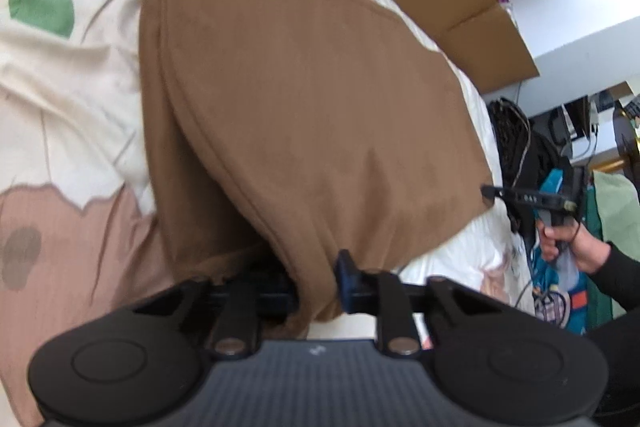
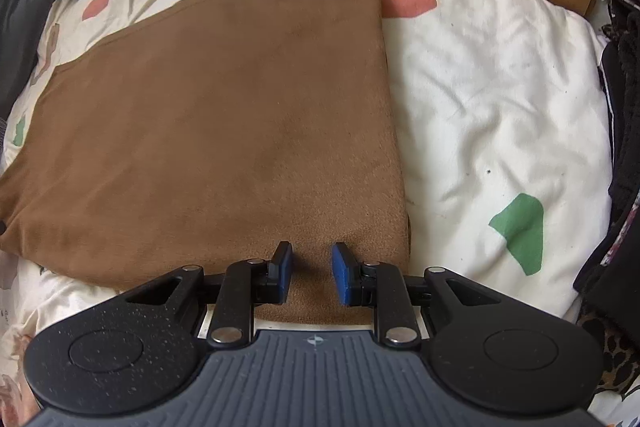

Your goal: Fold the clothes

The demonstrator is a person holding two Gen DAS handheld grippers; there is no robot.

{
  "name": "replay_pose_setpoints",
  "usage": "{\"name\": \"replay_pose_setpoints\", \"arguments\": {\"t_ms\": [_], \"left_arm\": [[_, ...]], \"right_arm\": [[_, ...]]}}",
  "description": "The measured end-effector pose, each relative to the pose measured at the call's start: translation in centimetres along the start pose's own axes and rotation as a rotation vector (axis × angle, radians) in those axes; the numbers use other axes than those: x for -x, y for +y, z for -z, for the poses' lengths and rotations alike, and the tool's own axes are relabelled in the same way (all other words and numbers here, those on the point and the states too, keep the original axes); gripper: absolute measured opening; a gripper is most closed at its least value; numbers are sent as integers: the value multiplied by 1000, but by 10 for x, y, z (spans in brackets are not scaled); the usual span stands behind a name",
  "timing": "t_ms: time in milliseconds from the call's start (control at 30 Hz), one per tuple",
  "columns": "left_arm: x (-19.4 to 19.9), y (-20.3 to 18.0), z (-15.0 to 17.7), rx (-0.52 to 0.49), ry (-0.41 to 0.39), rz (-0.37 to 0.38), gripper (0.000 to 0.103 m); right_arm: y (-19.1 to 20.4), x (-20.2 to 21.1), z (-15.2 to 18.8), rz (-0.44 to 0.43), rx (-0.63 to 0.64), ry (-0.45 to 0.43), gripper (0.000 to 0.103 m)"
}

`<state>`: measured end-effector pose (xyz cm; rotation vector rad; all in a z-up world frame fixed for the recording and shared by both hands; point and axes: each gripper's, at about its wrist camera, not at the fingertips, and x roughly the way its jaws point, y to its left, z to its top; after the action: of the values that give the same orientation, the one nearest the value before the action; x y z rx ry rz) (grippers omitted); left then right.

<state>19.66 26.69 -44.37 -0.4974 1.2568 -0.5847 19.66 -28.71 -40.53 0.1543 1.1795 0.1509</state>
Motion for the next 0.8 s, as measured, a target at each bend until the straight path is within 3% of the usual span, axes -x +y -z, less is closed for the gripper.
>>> {"name": "replay_pose_setpoints", "arguments": {"t_ms": [200,800], "left_arm": [[5,13,8,2,57,-38,9],[16,27,17,100,88,-132,10]], "right_arm": [[-5,-8,2,14,-3,18,28],[-24,-6,17,10,-36,12,25]]}}
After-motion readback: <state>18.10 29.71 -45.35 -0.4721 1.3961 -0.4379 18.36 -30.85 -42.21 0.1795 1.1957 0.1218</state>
